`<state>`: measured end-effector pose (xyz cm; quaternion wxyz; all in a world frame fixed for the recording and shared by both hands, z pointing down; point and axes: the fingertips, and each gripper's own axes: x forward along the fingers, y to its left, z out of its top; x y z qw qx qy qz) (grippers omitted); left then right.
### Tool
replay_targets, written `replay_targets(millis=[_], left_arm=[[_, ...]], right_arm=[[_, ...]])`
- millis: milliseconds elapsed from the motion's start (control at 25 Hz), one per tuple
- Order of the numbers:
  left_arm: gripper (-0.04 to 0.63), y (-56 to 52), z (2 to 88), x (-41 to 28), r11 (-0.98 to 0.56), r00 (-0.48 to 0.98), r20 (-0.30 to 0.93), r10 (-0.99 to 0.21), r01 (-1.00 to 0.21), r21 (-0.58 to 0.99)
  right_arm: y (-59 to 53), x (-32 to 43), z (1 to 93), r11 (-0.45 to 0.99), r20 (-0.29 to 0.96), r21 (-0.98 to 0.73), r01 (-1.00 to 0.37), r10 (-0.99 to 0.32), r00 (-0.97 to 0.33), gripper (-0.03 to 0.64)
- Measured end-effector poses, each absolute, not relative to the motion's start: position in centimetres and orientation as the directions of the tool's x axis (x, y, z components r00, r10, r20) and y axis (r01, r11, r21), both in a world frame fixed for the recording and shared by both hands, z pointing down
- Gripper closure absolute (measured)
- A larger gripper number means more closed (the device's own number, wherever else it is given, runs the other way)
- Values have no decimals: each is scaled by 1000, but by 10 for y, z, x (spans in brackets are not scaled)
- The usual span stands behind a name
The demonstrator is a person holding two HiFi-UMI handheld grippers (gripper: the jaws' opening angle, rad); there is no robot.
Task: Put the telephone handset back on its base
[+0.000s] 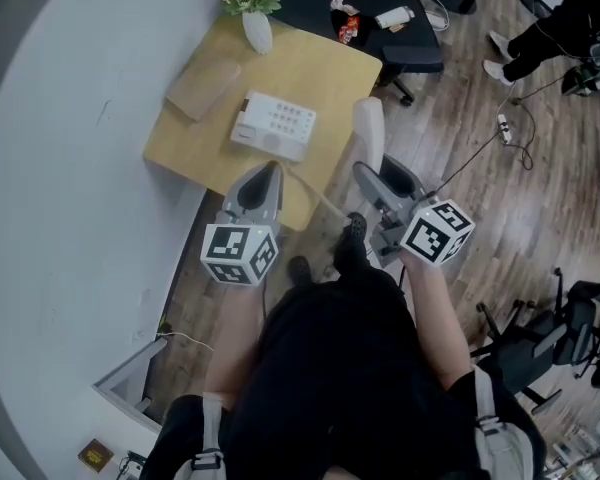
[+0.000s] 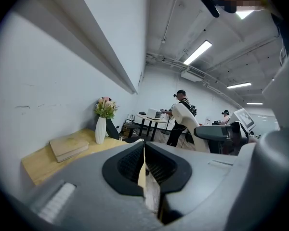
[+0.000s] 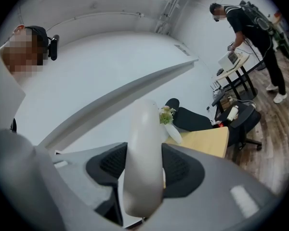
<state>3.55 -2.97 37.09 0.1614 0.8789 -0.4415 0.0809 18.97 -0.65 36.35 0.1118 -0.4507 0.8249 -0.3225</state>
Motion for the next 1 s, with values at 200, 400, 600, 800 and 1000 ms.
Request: replay_targets(millis=[200,400,600,800,1000], left_arm=[[583,-47,371,43,-490,531,295,-794,-847,207],[583,-50,373,47,-413,459,309,-833,-888,205],[583,-48,379,45,-318,370,333,-867,-927,201],[583,-39,391,45,-232,293,359,-886,-951,205],[583,-31,405,36,-174,249,388,-887,-960,219]], right_arm=[[-37,193,368,450,113,-633,-630,-752,-650,397],[-55,191,374,501,131,-637,-586,-679,-723,397],[-68,182,387,556,154,-637,-533,-586,-796,397],[-78,173,399,601,172,-639,-480,-496,-851,397],[-90,162,410,631,198,-618,-469,-453,-869,397]])
